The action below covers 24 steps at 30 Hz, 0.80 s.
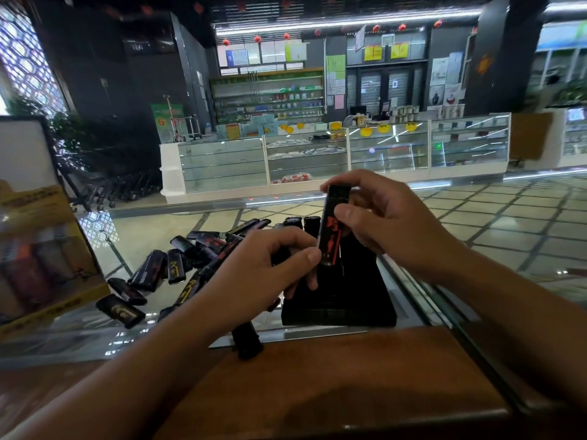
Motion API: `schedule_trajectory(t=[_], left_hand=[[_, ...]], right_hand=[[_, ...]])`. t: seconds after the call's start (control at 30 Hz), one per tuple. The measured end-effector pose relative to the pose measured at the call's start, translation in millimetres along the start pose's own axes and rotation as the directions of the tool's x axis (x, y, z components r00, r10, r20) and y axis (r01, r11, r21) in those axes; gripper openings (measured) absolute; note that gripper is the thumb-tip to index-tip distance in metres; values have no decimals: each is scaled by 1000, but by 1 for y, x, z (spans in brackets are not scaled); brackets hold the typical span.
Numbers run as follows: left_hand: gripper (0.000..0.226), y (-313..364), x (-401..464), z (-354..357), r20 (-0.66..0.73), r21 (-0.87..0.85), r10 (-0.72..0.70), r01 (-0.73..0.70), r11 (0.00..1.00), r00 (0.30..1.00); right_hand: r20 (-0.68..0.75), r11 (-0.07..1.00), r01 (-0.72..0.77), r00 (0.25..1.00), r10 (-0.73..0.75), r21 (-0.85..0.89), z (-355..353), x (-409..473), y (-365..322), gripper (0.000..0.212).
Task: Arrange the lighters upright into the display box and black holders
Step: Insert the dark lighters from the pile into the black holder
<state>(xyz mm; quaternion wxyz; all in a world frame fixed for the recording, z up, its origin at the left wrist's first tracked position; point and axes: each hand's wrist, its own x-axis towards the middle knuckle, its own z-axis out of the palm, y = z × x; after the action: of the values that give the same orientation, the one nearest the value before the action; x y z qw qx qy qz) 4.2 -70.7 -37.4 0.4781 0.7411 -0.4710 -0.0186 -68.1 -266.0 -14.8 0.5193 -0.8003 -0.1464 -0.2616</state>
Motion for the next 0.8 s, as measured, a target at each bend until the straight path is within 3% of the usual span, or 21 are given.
schedule_trajectory(t=[0.13,0.27,0.37,0.43,0.6,0.73,0.8], left_hand=[[14,-9,4,-12,-92,152,-52,65,986,994],[18,-23,4,-24,-14,412,-94,91,907,995],[11,-22,4,-18,83,488,-94,42,872,992],[3,-24,4,-13,140,558,-100,5,830,985],[16,-22,-1,-8,106,612,-99,13,790,989],[11,-7,-6,6,81,634,8,-58,771,997],[22,2,-8,18,135,619,42,-118,776,990]], right_hand=[[-186,995,55,980,-70,-88,-13,3,0,22],[-241,990,71,965,-100,-125,-24,6,9,20],[-274,989,89,955,-118,-116,-33,6,7,21],[-271,985,88,954,-126,-149,-36,6,7,20],[-210,949,27,973,-97,-313,-46,-1,18,19],[-194,906,22,974,-115,-424,-56,-20,27,17],[-165,878,32,978,-125,-478,-54,-26,32,17]])
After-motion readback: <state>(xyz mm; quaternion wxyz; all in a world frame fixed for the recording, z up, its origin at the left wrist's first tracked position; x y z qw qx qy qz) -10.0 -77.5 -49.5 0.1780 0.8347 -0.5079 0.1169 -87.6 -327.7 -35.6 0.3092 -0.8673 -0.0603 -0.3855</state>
